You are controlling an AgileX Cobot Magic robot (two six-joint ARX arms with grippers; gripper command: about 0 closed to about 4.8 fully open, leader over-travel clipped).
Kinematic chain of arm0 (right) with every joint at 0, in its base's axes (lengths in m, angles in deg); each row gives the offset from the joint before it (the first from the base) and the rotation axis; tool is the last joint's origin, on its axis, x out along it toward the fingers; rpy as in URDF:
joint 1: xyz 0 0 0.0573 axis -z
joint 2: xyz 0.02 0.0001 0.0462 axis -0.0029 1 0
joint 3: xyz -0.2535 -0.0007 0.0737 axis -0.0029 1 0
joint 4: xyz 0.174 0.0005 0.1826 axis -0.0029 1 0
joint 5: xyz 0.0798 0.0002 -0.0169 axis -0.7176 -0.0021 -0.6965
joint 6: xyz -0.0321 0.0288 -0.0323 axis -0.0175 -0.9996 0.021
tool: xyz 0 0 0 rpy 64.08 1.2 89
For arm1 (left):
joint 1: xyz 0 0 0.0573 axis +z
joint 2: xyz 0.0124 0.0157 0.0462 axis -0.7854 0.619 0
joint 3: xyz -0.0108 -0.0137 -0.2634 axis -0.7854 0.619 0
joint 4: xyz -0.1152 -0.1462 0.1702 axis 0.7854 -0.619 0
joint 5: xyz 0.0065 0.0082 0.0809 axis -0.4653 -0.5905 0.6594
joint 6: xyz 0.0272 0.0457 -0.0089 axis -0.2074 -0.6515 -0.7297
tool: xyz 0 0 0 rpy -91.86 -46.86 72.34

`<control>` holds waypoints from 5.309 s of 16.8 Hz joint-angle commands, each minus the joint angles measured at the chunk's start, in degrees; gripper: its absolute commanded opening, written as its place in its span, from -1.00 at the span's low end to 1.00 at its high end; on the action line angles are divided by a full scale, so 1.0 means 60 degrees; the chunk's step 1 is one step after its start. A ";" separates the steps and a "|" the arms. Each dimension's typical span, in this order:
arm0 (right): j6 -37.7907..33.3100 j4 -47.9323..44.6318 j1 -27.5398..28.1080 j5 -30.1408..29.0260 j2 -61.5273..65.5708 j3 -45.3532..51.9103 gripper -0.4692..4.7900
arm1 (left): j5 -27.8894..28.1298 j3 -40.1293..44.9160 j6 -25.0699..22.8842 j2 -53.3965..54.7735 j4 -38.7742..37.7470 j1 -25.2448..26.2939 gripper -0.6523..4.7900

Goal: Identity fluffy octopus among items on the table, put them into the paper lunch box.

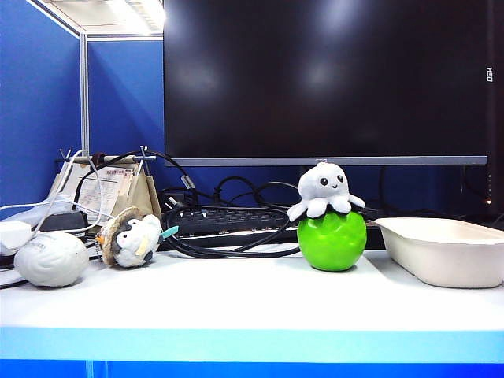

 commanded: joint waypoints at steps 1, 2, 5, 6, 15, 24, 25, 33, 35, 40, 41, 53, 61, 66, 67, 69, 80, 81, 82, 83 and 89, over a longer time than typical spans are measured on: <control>-0.0036 -0.0164 0.0000 0.0004 -0.0022 0.0055 -0.84 | 0.0004 -0.0004 0.0018 -0.0022 0.0047 0.0007 0.14; -0.0036 -0.0164 0.0000 0.0004 -0.0022 0.0055 -0.84 | 0.0004 -0.0004 0.0018 -0.0022 0.0047 0.0007 0.15; -0.0036 -0.0164 0.0000 0.0004 -0.0022 0.0055 -0.84 | 0.0007 -0.0004 0.0018 -0.0022 0.0047 0.0007 0.14; -0.0036 -0.0164 0.0000 0.0004 -0.0022 0.0055 -0.84 | 0.0007 -0.0004 0.0018 -0.0022 0.0047 0.0007 0.14; -0.1668 -0.0550 -0.0007 -0.0994 -0.0022 0.0055 -0.84 | 0.0004 -0.0004 0.0018 -0.0022 0.0062 0.0007 0.15; -0.4546 -0.3428 -0.0011 -0.3413 -0.0018 -0.0095 -0.84 | -0.3319 -0.0004 0.1563 -0.0022 0.1162 0.0007 0.15; -0.4736 -0.3410 -0.0011 -0.3668 -0.0022 -0.0270 -0.84 | -0.3923 -0.0004 0.1832 -0.0022 0.1719 0.0007 0.15; -0.5224 -0.1279 -0.0011 -0.4302 0.0164 -0.2565 -0.84 | -0.4357 -0.0025 0.7355 -0.0022 0.3654 0.0007 0.15; -0.5224 -0.0765 -0.0011 -0.4543 0.0339 -0.2838 -0.84 | -0.4929 -0.0022 0.7774 -0.0022 0.3636 0.0007 0.15; -0.5490 -0.0670 -0.0011 -0.4860 0.0415 -0.2878 -0.84 | -0.5803 -0.0018 0.7843 -0.0022 0.3238 0.0004 0.15; -0.5493 -0.0667 -0.0011 -0.4889 0.0415 -0.2881 -0.84 | -0.6065 -0.0015 0.7832 -0.0022 0.3191 0.0004 0.15; -0.5727 -0.0576 -0.0011 -0.5603 0.2164 -0.3053 -0.84 | -0.6094 -0.2062 0.5329 0.0029 -0.1115 0.0000 0.15; -0.4612 0.2233 -0.0015 -0.5603 0.5038 -0.5311 -0.84 | -0.7023 -0.2127 0.5985 0.0029 -0.1942 -0.0011 0.15; -0.4248 0.3333 -0.0022 -0.6426 0.6572 -0.6400 -0.84 | -0.8335 -0.2320 0.5774 0.0029 -0.1949 -0.0011 0.28; -0.4244 0.3453 -0.0025 -0.6725 0.6725 -0.6397 -0.84 | -0.8459 -0.2320 0.5836 0.0029 -0.1963 -0.0011 0.28; -0.3883 0.3643 -0.0066 -0.7326 0.7144 -0.6397 -0.84 | -0.8863 -0.2320 0.6018 0.0029 -0.1953 -0.0011 0.28; -0.3111 0.1359 -0.2382 -0.6175 0.9723 -0.6397 -0.84 | -0.9635 -0.2320 0.6025 0.0022 -0.1942 -0.0011 0.28; -0.3417 0.0933 -0.2382 -0.6182 0.9723 -0.6397 -0.84 | -0.9599 -0.2320 0.6022 0.0022 -0.1942 -0.0011 0.28; -0.3668 0.0430 -0.2382 -0.6284 0.9748 -0.6397 -0.84 | -0.9562 -0.2320 0.6022 0.0022 -0.1942 -0.0011 0.28; -0.3738 0.0018 -0.2382 -0.6677 0.9912 -0.6459 -0.84 | -0.9468 -0.2320 0.6018 0.0022 -0.1934 -0.0011 0.28; -0.3759 0.0346 -0.2404 -0.6634 1.1639 -0.7428 -0.35 | -0.9143 -0.2320 0.6022 0.0022 -0.1934 -0.0011 0.28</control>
